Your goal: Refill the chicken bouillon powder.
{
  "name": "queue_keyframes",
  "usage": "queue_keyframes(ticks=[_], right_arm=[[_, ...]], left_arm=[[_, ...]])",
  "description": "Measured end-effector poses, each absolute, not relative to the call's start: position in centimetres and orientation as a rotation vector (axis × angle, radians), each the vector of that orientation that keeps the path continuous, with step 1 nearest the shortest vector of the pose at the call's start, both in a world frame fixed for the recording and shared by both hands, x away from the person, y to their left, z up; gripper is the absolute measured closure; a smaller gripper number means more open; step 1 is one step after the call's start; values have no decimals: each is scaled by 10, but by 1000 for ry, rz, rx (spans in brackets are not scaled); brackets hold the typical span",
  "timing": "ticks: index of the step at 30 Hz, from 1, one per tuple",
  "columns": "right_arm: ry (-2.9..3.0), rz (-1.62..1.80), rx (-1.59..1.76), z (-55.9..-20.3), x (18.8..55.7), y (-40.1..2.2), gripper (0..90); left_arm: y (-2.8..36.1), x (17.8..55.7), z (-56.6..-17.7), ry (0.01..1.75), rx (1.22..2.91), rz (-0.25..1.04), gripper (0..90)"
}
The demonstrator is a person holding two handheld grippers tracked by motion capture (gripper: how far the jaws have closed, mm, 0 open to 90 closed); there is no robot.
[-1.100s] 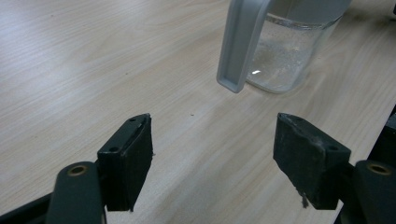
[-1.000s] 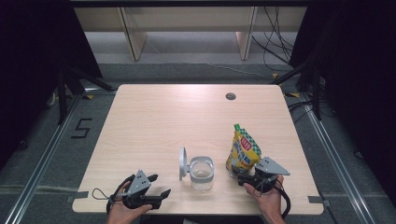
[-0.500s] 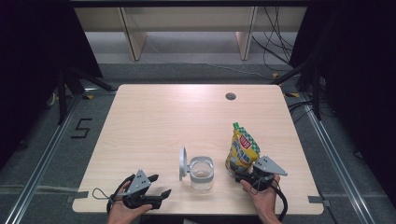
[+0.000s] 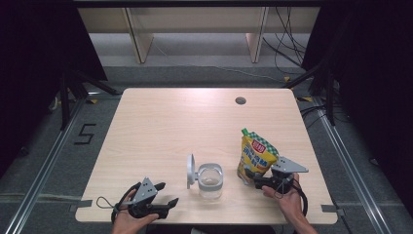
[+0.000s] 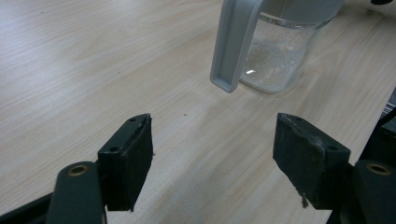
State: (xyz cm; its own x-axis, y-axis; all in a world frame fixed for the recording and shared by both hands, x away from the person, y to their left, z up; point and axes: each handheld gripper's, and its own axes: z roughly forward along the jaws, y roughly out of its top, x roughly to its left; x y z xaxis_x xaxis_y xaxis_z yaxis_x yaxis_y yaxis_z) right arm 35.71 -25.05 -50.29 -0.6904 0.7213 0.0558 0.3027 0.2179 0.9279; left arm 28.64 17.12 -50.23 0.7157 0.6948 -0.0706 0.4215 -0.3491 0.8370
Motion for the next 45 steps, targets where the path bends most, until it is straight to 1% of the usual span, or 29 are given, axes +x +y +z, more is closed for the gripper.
queue_keyframes(ticks=[2,3,6,7,8,10,13,15,17,19,24,26,29,31,35,36,37,38,45], right_arm=[[2131,1441,859,-503,361,-254,280],[2131,1455,846,-503,361,-254,280],[2118,1478,888,-504,359,-254,270],[2103,1474,913,-505,358,-254,251],[2060,1496,981,-508,358,-253,205],[2018,1478,1068,-512,355,-253,160],[1947,1533,1091,-516,355,-248,164],[1932,1524,1069,-516,356,-247,171],[1943,1503,1079,-516,353,-244,180],[1933,1503,1021,-516,354,-242,183],[1932,1507,1060,-516,354,-240,189],[1921,1508,1068,-516,354,-238,191],[1908,1507,1058,-516,356,-237,193],[1891,1531,1055,-516,358,-235,200],[1890,1522,1044,-517,362,-234,201],[1887,1537,1027,-517,363,-234,217],[1902,1542,1025,-517,363,-234,264],[1917,1512,996,-516,364,-235,279],[1910,1531,1047,-514,365,-233,327]], left_arm=[[172,288,-502,827,2005,380,283],[170,286,-503,856,1987,359,283],[170,287,-503,833,1990,373,283],[171,287,-503,835,1997,372,283],[170,287,-503,836,1995,372,283],[169,286,-504,855,1977,361,283],[169,287,-504,850,1987,370,283],[168,287,-505,857,1975,356,283],[170,287,-504,849,2008,365,282],[169,287,-504,845,2000,363,282],[169,286,-503,845,2000,354,281],[167,286,-504,848,1989,346,281],[169,287,-503,845,2025,362,281],[166,286,-504,838,1996,351,281],[167,287,-503,818,2013,354,281],[167,287,-503,813,2019,360,281],[167,287,-503,814,2020,361,281],[167,287,-503,816,2017,360,281],[167,287,-502,814,2007,353,283]])
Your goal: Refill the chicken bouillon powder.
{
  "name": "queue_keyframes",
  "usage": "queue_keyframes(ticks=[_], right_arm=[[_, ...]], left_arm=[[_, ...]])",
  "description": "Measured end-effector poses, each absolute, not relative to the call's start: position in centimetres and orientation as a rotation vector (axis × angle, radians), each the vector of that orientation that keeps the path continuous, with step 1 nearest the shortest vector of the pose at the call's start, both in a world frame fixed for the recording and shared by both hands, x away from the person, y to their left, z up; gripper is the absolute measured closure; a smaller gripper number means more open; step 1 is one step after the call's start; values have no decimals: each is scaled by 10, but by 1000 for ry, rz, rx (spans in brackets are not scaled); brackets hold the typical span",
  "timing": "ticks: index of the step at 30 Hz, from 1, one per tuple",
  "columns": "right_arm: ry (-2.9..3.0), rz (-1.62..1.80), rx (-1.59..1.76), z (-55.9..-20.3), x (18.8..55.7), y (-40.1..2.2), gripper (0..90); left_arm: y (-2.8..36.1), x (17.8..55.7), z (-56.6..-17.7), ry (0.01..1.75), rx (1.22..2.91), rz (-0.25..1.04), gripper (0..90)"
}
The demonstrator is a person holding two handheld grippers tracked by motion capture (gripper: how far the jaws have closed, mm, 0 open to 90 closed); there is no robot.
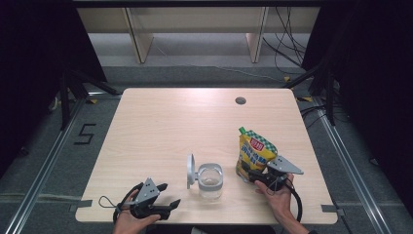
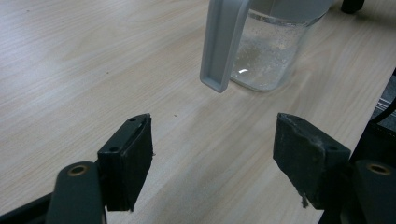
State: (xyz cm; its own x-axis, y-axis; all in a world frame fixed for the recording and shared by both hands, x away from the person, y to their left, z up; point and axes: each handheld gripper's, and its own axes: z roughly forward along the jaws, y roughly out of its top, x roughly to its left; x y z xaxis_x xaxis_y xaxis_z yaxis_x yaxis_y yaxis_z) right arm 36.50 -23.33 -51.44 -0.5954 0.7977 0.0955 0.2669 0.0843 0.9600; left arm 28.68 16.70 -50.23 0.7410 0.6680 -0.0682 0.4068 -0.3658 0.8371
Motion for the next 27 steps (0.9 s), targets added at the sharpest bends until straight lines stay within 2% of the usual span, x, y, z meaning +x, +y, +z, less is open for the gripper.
queue_keyframes(ticks=[16,27], right_arm=[[1982,1443,963,-500,361,-237,360],[2036,1441,930,-491,345,-230,378]], left_arm=[[171,287,-502,811,2018,365,284],[170,286,-503,840,1983,350,285]])
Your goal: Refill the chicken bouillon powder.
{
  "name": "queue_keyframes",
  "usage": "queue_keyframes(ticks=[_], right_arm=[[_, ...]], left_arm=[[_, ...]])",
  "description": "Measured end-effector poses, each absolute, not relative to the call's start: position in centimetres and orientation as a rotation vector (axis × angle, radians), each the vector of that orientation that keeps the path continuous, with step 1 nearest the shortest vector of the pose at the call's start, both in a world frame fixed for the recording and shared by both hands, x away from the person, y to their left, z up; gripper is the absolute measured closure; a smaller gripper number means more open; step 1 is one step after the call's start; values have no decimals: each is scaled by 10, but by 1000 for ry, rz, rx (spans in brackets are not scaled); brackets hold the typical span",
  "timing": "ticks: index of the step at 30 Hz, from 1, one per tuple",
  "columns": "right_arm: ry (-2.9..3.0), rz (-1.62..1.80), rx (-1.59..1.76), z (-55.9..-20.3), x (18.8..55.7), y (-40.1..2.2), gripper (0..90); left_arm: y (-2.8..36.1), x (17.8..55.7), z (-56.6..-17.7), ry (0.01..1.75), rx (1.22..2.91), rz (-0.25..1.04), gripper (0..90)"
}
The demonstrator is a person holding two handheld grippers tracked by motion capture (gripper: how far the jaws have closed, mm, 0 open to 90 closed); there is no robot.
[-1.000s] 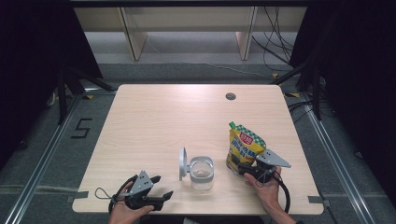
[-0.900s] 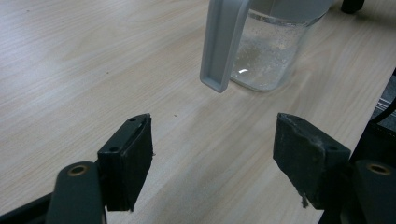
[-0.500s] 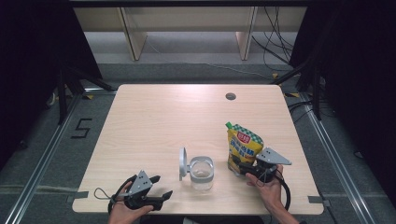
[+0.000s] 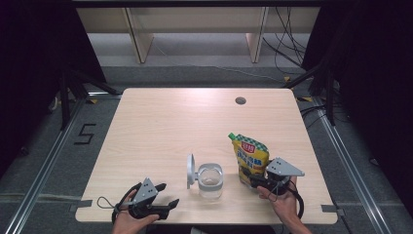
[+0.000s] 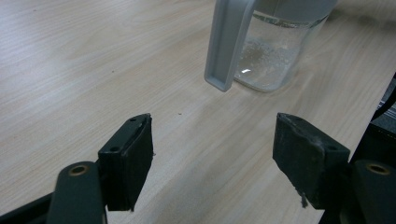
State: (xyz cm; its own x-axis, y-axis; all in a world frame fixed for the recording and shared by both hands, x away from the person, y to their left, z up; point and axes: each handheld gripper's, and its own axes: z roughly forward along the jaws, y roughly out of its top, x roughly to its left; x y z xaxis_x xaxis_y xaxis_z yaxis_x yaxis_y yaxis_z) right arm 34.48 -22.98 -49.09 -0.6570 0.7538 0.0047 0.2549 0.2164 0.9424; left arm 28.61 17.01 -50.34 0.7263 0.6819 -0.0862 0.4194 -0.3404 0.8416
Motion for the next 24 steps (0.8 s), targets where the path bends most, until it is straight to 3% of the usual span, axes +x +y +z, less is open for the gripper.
queue_keyframes(ticks=[24], right_arm=[[2011,1147,400,-457,301,-222,386]], left_arm=[[171,286,-503,838,1988,355,285]])
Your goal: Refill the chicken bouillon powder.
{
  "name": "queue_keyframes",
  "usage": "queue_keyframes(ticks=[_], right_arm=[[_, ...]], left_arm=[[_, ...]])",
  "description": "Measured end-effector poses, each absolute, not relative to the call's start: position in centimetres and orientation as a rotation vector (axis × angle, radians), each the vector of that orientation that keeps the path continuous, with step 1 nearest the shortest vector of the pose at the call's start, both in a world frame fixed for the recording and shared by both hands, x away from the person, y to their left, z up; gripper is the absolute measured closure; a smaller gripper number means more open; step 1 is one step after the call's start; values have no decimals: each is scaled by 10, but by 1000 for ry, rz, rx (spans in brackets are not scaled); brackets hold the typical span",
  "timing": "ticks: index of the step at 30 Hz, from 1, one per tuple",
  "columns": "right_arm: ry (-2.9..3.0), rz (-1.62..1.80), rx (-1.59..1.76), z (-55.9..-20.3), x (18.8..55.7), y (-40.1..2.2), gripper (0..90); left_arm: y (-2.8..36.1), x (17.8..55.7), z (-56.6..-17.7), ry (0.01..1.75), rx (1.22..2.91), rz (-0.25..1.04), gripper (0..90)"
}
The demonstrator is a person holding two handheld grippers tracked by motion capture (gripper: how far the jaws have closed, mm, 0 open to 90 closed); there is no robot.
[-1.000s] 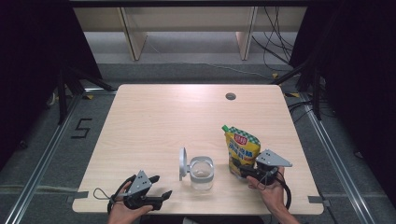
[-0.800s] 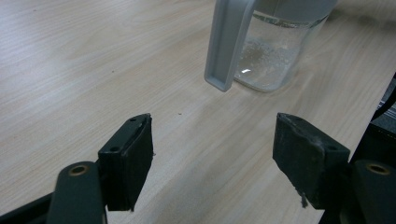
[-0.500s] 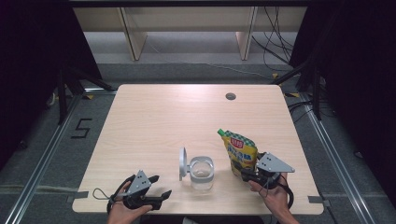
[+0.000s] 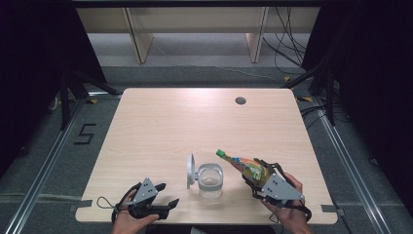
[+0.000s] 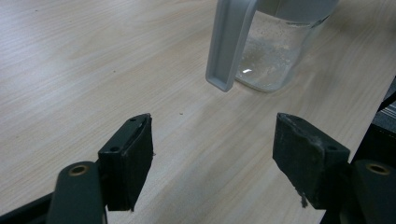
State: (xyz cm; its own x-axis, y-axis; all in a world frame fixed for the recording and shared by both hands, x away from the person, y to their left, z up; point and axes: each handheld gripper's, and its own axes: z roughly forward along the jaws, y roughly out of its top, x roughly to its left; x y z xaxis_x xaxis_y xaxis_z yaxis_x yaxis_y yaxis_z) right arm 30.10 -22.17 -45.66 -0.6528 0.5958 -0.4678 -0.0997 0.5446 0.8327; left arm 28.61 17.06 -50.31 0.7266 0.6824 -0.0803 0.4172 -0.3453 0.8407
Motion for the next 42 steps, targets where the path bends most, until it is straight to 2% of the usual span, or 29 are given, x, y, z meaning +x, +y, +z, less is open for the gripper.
queue_keyframes(ticks=[11,19,26,29,42], right_arm=[[2024,839,165,-459,287,-208,387],[2029,714,111,-461,287,-203,388],[1952,562,-88,-457,290,-201,388],[1969,533,-10,-462,285,-198,389],[1835,353,-259,-454,284,-189,390]], left_arm=[[170,285,-502,845,1988,350,285],[170,285,-502,846,1993,347,285],[171,286,-502,838,2012,364,286],[171,286,-502,841,2004,358,285],[170,286,-503,845,1985,358,285]])
